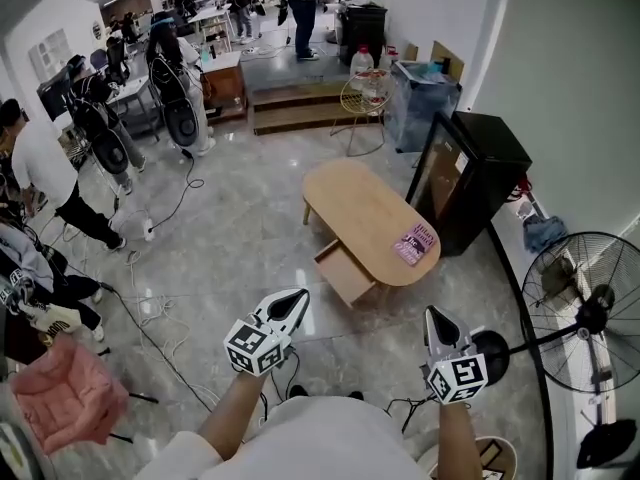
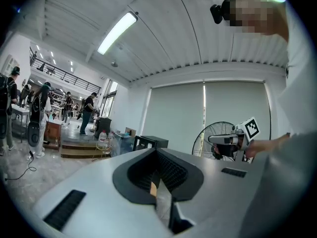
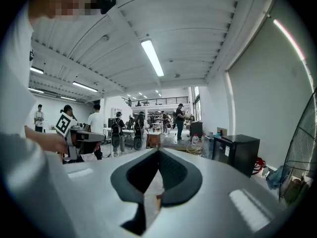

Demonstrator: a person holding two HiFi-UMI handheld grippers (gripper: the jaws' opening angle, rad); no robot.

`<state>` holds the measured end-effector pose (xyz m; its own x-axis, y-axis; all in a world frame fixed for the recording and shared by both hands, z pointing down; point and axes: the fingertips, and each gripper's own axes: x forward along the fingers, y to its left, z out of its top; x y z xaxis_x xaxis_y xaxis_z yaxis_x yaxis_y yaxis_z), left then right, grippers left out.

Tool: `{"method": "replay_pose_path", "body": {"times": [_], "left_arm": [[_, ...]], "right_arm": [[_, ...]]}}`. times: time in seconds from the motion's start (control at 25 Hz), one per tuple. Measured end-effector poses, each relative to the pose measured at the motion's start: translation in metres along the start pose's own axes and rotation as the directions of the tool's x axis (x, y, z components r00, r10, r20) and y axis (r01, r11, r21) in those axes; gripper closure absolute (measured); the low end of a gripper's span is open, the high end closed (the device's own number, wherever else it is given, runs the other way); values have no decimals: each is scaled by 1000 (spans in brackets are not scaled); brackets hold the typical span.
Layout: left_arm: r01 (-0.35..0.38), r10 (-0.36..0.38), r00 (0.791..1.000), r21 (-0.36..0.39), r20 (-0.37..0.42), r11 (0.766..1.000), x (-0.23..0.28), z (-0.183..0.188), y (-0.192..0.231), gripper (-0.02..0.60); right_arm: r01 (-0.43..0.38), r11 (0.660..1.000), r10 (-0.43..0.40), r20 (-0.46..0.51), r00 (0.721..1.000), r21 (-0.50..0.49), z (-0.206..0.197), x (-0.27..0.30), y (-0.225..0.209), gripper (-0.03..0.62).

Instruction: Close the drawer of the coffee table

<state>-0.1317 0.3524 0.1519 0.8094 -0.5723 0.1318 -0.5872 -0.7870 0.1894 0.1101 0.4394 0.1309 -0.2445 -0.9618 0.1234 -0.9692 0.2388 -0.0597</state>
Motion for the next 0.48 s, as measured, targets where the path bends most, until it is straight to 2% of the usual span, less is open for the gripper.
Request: {"method": "replay_pose_path", "body": {"times": [0.48], "left_arm": [[-13, 13, 1000, 1, -4, 1000, 21, -15, -43, 575]], "right_arm": [[-24, 1000, 24, -1, 1000, -3, -14, -24, -34, 583]]}}
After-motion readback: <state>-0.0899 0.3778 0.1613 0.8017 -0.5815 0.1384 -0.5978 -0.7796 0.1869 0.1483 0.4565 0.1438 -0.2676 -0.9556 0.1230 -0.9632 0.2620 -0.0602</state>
